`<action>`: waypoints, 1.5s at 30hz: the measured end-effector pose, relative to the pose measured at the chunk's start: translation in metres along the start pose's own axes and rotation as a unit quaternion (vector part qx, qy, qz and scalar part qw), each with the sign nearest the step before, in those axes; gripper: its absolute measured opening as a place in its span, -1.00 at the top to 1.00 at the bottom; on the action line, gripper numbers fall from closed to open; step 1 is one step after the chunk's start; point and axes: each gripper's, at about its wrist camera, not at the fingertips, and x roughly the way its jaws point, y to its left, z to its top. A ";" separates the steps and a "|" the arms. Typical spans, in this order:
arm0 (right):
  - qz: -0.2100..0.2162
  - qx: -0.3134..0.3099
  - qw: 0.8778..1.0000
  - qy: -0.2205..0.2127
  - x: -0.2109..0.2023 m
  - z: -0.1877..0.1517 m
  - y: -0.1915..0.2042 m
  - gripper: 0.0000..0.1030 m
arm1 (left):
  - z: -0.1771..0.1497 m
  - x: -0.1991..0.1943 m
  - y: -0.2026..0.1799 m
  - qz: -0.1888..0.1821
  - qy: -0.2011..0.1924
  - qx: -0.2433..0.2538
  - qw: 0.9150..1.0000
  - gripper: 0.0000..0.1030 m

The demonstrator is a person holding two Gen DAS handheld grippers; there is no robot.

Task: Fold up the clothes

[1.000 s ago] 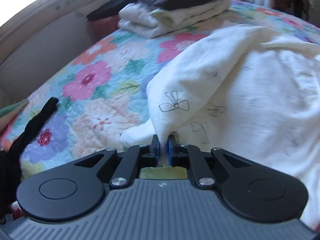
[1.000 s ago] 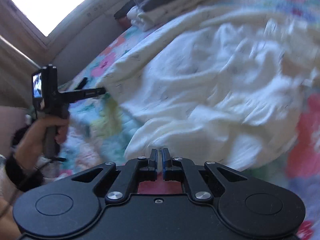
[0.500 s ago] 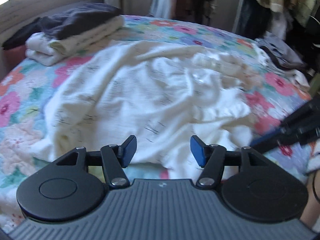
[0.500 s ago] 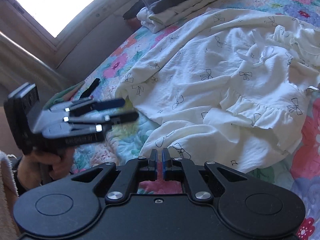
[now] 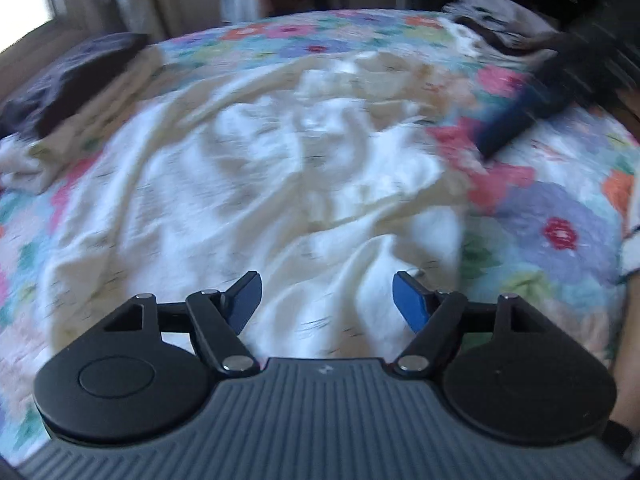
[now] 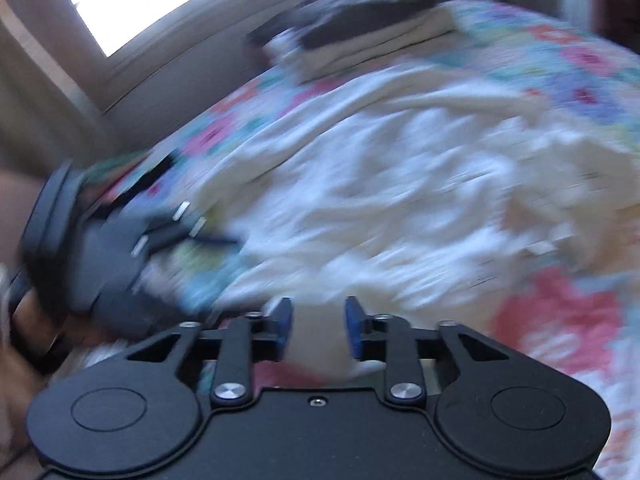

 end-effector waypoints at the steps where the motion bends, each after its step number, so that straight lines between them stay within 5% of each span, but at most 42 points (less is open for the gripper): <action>1: -0.010 0.007 1.000 0.000 0.000 0.008 -0.014 -0.02 | 0.004 0.005 -0.005 -0.010 0.001 0.004 1.000 -0.50; 5: -0.054 0.058 0.995 0.053 0.024 0.017 -0.055 -0.13 | 0.020 0.031 -0.025 -0.013 0.007 0.034 0.999 -0.65; 8: -0.090 0.067 0.993 0.031 0.038 0.000 -0.059 -0.13 | 0.033 0.054 -0.034 0.018 0.029 0.058 0.998 -0.68; 11: -0.081 0.080 0.993 0.024 0.052 -0.013 -0.067 -0.13 | 0.047 0.077 -0.032 0.062 0.055 0.065 0.994 -0.68; 16: -0.041 0.127 0.991 0.005 0.061 -0.019 -0.078 -0.14 | 0.056 0.089 -0.034 0.032 0.037 0.061 0.997 -0.68; 17: -0.038 0.124 0.992 0.003 0.062 -0.019 -0.077 -0.08 | 0.054 0.090 -0.038 0.029 0.035 0.064 0.997 -0.68; 19: -0.027 0.111 0.993 0.003 0.066 -0.016 -0.071 0.79 | 0.052 0.094 -0.045 0.032 0.036 0.068 0.997 -0.68; 26: 0.112 0.089 0.990 -0.016 0.049 -0.018 -0.056 0.88 | 0.048 0.075 -0.044 -0.011 -0.028 -0.013 0.999 -0.67; 28: 0.131 0.090 0.987 -0.005 0.050 -0.019 -0.055 0.85 | 0.048 0.073 -0.044 -0.019 -0.039 -0.019 0.999 -0.38; 29: 0.133 0.092 0.987 -0.004 0.051 -0.020 -0.056 0.84 | 0.048 0.074 -0.044 -0.031 -0.034 -0.018 0.999 0.05; 31: 0.134 0.101 0.986 -0.006 0.052 -0.021 -0.060 0.83 | 0.046 0.076 -0.050 -0.034 -0.029 -0.011 0.999 0.59; 34: 0.144 0.120 0.982 -0.011 0.047 -0.023 -0.068 0.80 | 0.043 0.080 -0.059 -0.023 -0.024 0.005 0.999 0.93; 38: 0.125 0.163 0.977 -0.052 0.029 -0.023 -0.091 0.60 | 0.040 0.082 -0.054 -0.002 -0.016 -0.010 1.000 0.93; 40: 0.100 0.188 0.974 -0.076 0.019 -0.023 -0.105 0.28 | 0.039 0.080 -0.047 0.014 -0.017 -0.018 1.000 0.93; 43: 0.041 0.226 0.967 -0.108 0.009 -0.022 -0.132 0.07 | 0.038 0.074 -0.053 0.093 -0.028 0.042 0.994 0.93; 45: 0.027 0.236 0.966 -0.104 0.011 -0.014 -0.150 0.05 | 0.036 0.075 -0.050 0.113 -0.019 0.057 0.992 0.92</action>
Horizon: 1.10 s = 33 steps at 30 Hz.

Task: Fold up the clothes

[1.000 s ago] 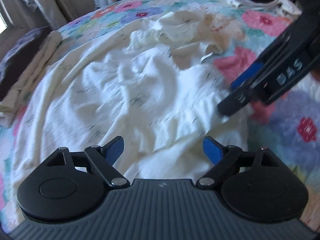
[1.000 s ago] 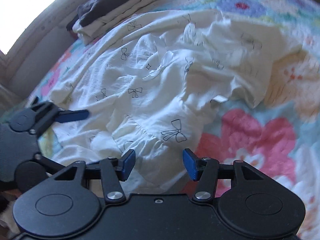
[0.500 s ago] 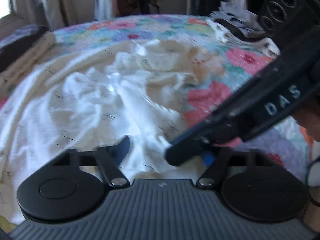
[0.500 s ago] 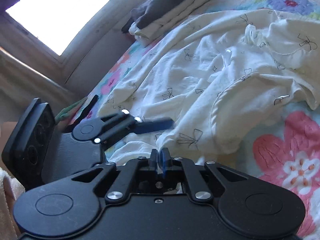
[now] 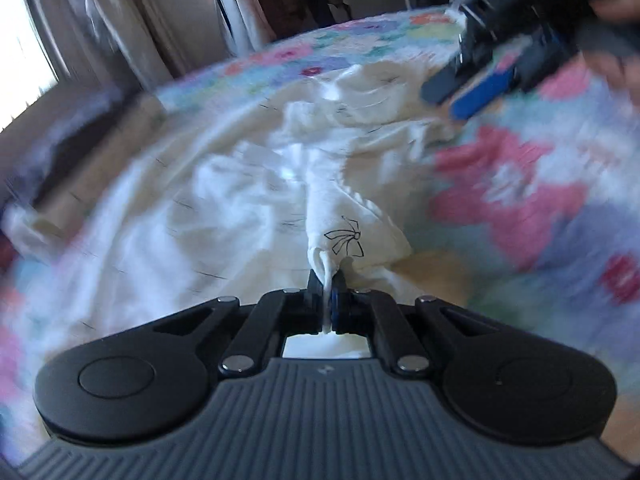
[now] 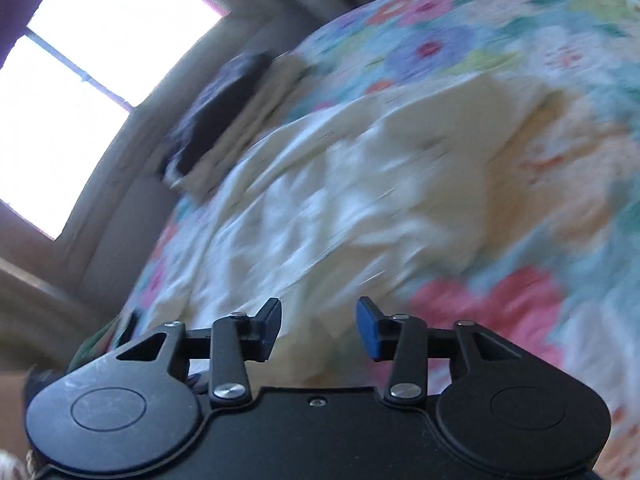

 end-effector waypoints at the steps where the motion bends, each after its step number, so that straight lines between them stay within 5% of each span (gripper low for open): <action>1: -0.005 0.003 1.000 0.002 0.004 0.007 -0.006 0.05 | -0.001 0.003 0.004 -0.006 0.009 -0.010 1.000 0.92; 6: -0.032 0.059 0.997 -0.027 0.024 0.021 -0.049 -0.10 | -0.011 0.022 0.023 -0.032 0.052 -0.069 0.996 0.86; 12: -0.023 0.120 0.991 -0.056 0.046 0.011 -0.080 -0.14 | -0.016 0.036 0.019 -0.034 0.074 -0.055 0.995 0.11; 14: -0.029 0.098 0.993 -0.057 0.053 0.012 -0.076 -0.14 | -0.014 0.039 0.020 -0.042 0.065 -0.054 0.996 -0.21; 16: -0.045 0.061 0.996 -0.056 0.062 0.014 -0.069 -0.12 | -0.014 0.047 0.023 -0.064 0.055 -0.069 0.994 -0.30; 17: -0.058 0.032 0.996 -0.056 0.066 0.016 -0.064 -0.07 | -0.015 0.054 0.026 -0.079 0.057 -0.086 0.992 -0.25; 18: -0.080 0.004 0.995 -0.057 0.069 0.017 -0.058 0.26 | -0.015 0.058 0.028 -0.092 0.062 -0.103 0.988 -0.19; 19: -0.106 -0.019 0.992 -0.059 0.071 0.018 -0.053 0.79 | -0.015 0.059 0.030 -0.104 0.065 -0.118 0.985 0.16; 20: -0.125 -0.036 0.990 -0.060 0.069 0.019 -0.049 0.87 | -0.014 0.059 0.031 -0.118 0.064 -0.127 0.983 0.66; 21: -0.131 -0.045 0.988 -0.069 0.061 0.020 -0.046 0.88 | -0.012 0.054 0.030 -0.129 0.061 -0.129 0.981 0.82; 23: -0.125 -0.054 0.985 -0.107 0.037 0.023 -0.039 0.89 | -0.008 0.042 0.029 -0.141 0.052 -0.138 0.979 0.89; 26: -0.094 -0.085 0.981 -0.148 -0.003 0.032 -0.027 0.89 | -0.005 0.025 0.047 -0.191 0.037 -0.224 0.955 0.89; 33: -0.122 -0.102 0.975 -0.152 -0.031 0.026 -0.021 0.88 | 0.002 -0.012 0.046 -0.189 0.019 -0.208 0.959 0.89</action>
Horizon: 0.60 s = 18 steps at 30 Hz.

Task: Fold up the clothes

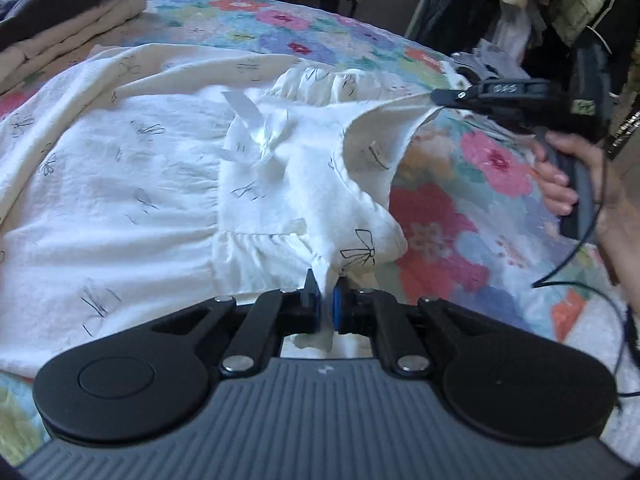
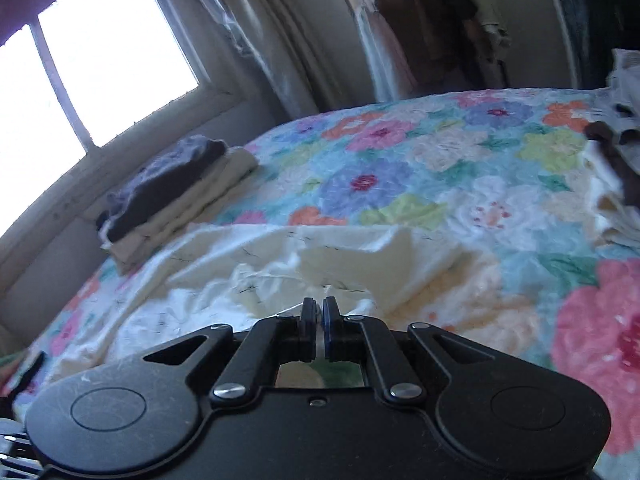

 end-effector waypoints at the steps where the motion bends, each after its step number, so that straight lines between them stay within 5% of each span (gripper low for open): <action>1: -0.008 0.000 1.000 0.001 -0.006 -0.001 0.000 0.89 | 0.000 -0.006 -0.003 0.002 -0.004 0.007 1.000 0.89; 4: -0.004 0.009 1.000 -0.014 -0.031 0.000 0.001 0.89 | 0.003 -0.031 -0.005 -0.011 -0.033 0.017 0.999 0.89; 7: 0.009 -0.001 0.999 -0.032 -0.040 -0.001 0.000 0.89 | 0.002 -0.038 0.006 -0.048 -0.022 -0.016 0.999 0.89; 10: -0.025 -0.002 1.000 0.008 -0.008 -0.010 -0.004 0.89 | -0.010 -0.014 0.012 -0.013 0.037 -0.028 0.999 0.89; 12: -0.025 -0.003 1.000 -0.015 -0.005 -0.014 -0.002 0.89 | -0.019 0.006 0.009 0.038 0.073 -0.011 0.997 0.89; 18: -0.008 -0.002 0.996 -0.087 -0.057 -0.008 0.011 0.89 | -0.010 -0.014 -0.022 -0.027 0.034 0.046 0.998 0.89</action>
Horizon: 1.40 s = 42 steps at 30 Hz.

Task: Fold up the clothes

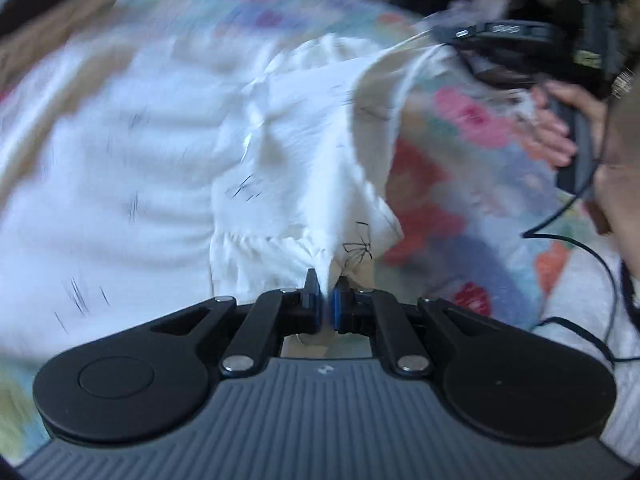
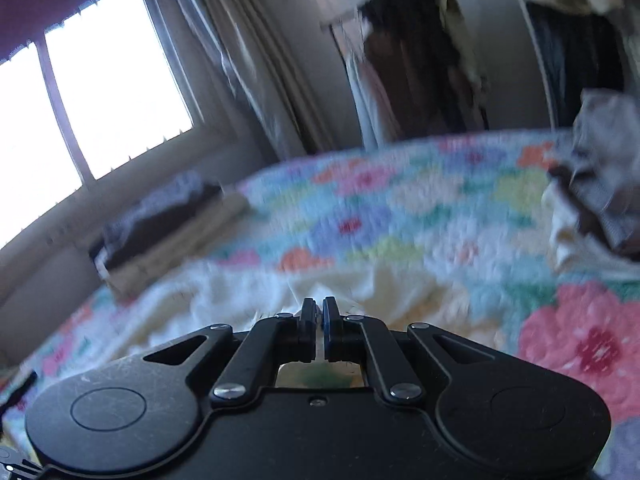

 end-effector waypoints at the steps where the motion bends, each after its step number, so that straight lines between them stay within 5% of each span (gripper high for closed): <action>1: -0.005 0.004 1.000 -0.002 -0.008 -0.001 -0.002 0.89 | 0.002 -0.004 -0.001 -0.012 -0.006 0.000 1.000 0.89; 4: -0.040 0.021 0.999 0.016 -0.021 -0.011 -0.014 0.89 | 0.000 0.000 0.010 -0.040 0.000 -0.045 0.998 0.87; 7: -0.122 0.044 0.988 0.079 -0.002 -0.020 -0.038 0.89 | -0.010 0.020 0.019 0.011 0.036 -0.063 0.997 0.79; 9: -0.141 0.059 0.984 0.096 0.005 -0.023 -0.048 0.89 | -0.014 0.026 0.023 0.022 0.053 -0.074 0.996 0.77; 13: -0.151 0.068 0.980 0.112 0.012 -0.026 -0.054 0.89 | -0.010 0.004 0.022 0.060 0.020 -0.050 0.997 0.00; 17: -0.166 0.054 0.978 0.113 0.009 -0.027 -0.042 0.80 | -0.011 -0.016 0.033 0.128 0.000 -0.050 0.991 -0.15; 18: -0.170 0.046 0.978 0.107 0.006 -0.025 -0.036 0.74 | -0.012 -0.019 0.038 0.139 0.001 -0.058 0.989 -0.17; 21: -0.167 -0.003 0.983 0.076 -0.007 -0.018 -0.010 0.08 | -0.022 -0.023 0.056 0.159 0.022 -0.097 0.982 -0.25; 24: -0.115 -0.058 0.990 0.058 -0.017 -0.020 0.024 0.06 | -0.035 -0.026 0.071 0.184 0.038 -0.126 0.974 -0.26; 27: 0.001 -0.081 0.993 0.087 -0.013 -0.029 0.053 0.05 | -0.049 -0.030 0.083 0.172 0.039 -0.154 0.972 -0.41; 31: 0.120 -0.125 0.974 0.149 -0.001 -0.051 0.092 -0.02 | -0.053 -0.013 0.086 0.164 0.031 -0.162 0.973 -0.56; 33: 0.141 -0.152 0.963 0.171 0.008 -0.064 0.106 -0.20 | -0.052 0.004 0.076 0.201 0.033 -0.117 0.972 -0.26; 34: 0.136 -0.164 0.960 0.179 0.014 -0.070 0.111 -0.22 | -0.051 0.010 0.070 0.204 0.038 -0.096 0.974 0.53; 35: 0.121 -0.174 0.959 0.187 0.021 -0.075 0.113 -0.22 | -0.052 0.013 0.064 0.195 0.039 -0.084 0.976 0.96; 38: 0.072 -0.183 0.960 0.202 0.034 -0.081 0.105 -0.22 | -0.048 -0.001 0.049 0.178 0.016 -0.046 0.983 0.96; 42: 0.082 -0.107 0.969 0.206 0.029 -0.070 0.085 -0.22 | -0.037 -0.063 0.045 0.148 -0.019 -0.062 0.987 0.96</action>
